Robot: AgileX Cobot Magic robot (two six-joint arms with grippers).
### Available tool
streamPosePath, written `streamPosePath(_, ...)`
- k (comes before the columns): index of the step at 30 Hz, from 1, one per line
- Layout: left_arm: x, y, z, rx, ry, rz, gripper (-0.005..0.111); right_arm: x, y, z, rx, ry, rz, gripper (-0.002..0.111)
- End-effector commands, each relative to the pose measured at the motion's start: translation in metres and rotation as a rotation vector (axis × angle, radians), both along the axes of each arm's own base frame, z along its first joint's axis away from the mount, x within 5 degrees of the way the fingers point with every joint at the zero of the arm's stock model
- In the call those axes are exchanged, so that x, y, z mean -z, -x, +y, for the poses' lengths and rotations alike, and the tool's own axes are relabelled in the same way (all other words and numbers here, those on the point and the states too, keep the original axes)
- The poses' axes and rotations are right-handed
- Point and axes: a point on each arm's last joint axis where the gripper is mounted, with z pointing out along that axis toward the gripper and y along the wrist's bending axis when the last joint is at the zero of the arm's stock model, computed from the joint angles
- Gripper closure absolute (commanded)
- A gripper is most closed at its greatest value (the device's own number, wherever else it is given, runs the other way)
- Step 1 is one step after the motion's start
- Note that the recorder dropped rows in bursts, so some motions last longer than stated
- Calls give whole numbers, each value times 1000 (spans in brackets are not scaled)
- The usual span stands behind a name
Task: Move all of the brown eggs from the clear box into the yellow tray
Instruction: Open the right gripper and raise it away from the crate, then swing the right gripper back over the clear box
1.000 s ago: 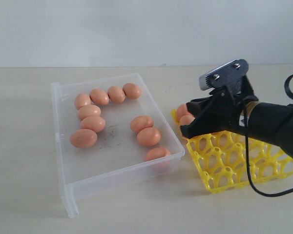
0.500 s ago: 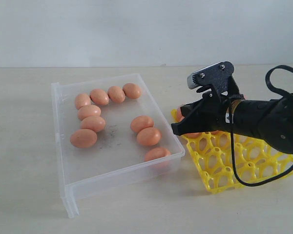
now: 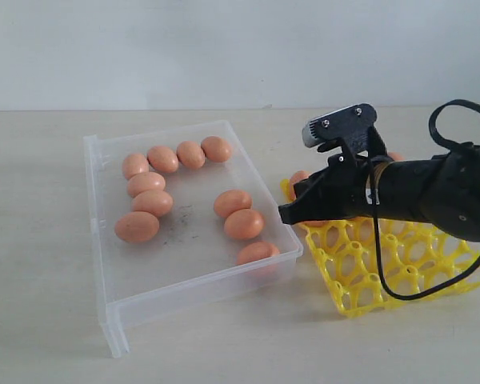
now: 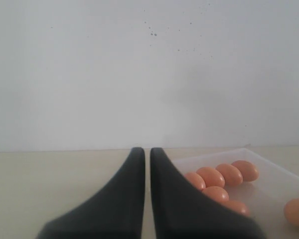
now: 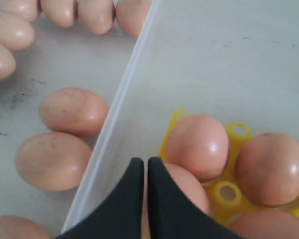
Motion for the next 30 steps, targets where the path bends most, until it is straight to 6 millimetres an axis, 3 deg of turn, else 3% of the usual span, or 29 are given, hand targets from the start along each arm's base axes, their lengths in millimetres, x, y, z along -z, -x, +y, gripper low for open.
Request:
streamPosePath(1, -2, 0, 0, -2, 1, -13, 103, 0, -3, -3, 15, 70, 28, 108)
streamPosePath(7, -2, 0, 0, -2, 1, -13, 103, -2, 0, -9, 8, 165, 43, 108)
streamPosePath(11, -2, 0, 0, -2, 1, -13, 103, -39, 12, -9, -50, 91, -132, 108)
streamPosePath(14, -2, 0, 0, -2, 1, -13, 103, -63, 36, -9, -158, 10, -342, 108)
streamPosePath(16, -2, 0, 0, -2, 1, -13, 103, -49, 56, -17, -256, 141, -432, 108)
streamPosePath(18, -2, 0, 0, -2, 1, -13, 103, -35, 64, -28, -235, 252, -503, 108)
streamPosePath(24, -2, 0, 0, -2, 1, -13, 103, -30, 83, -94, 455, 246, -698, 108)
streamPosePath(27, -2, 0, 0, -2, 1, -13, 103, -22, 89, -115, 627, 236, -620, 108)
streamPosePath(30, -2, 0, 0, -2, 1, -13, 103, -19, 88, -120, 683, 177, -592, 108)
